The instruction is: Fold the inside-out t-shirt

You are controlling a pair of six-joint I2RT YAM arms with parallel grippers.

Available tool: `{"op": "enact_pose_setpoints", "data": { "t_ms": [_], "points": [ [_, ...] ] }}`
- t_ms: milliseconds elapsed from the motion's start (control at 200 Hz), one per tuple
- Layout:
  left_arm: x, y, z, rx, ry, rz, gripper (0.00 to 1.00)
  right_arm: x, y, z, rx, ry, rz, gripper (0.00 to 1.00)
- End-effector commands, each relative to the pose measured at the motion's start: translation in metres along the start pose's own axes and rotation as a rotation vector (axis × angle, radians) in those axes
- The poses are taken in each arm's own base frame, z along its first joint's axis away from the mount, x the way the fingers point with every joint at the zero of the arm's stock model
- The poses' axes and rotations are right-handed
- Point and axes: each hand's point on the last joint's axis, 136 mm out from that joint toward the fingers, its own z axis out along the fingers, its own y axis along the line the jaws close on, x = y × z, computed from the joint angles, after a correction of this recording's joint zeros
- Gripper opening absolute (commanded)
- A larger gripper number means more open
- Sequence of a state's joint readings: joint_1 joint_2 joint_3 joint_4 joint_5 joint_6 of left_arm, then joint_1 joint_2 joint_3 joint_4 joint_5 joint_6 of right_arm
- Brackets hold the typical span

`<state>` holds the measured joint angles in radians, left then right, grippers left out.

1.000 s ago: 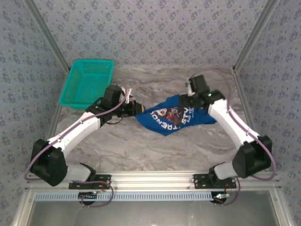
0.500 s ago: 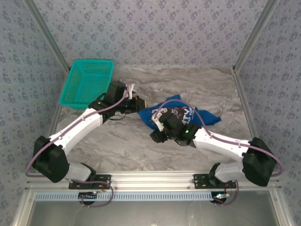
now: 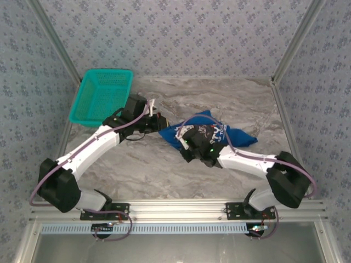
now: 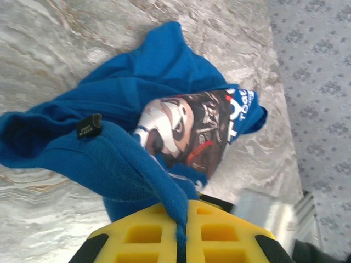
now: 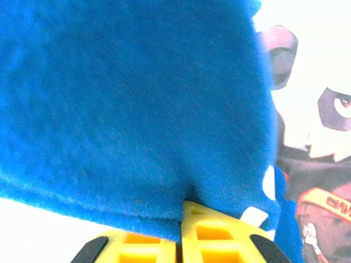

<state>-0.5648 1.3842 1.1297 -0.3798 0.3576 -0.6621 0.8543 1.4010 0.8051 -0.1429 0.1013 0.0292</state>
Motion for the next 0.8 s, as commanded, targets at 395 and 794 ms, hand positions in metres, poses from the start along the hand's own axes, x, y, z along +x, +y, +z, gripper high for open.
{"op": "enact_pose_setpoints", "data": {
  "t_ms": [395, 794],
  "points": [
    [-0.003, 0.057, -0.034, -0.331, -0.074, 0.144, 0.36, -0.054, -0.012, -0.142, -0.927, -0.081, 0.554, 0.0],
    [0.036, -0.01, -0.011, 0.078, -0.1, 0.385, 0.61, -0.048, -0.045, -0.089, -0.873, 0.027, 0.775, 0.0]
  ]
}}
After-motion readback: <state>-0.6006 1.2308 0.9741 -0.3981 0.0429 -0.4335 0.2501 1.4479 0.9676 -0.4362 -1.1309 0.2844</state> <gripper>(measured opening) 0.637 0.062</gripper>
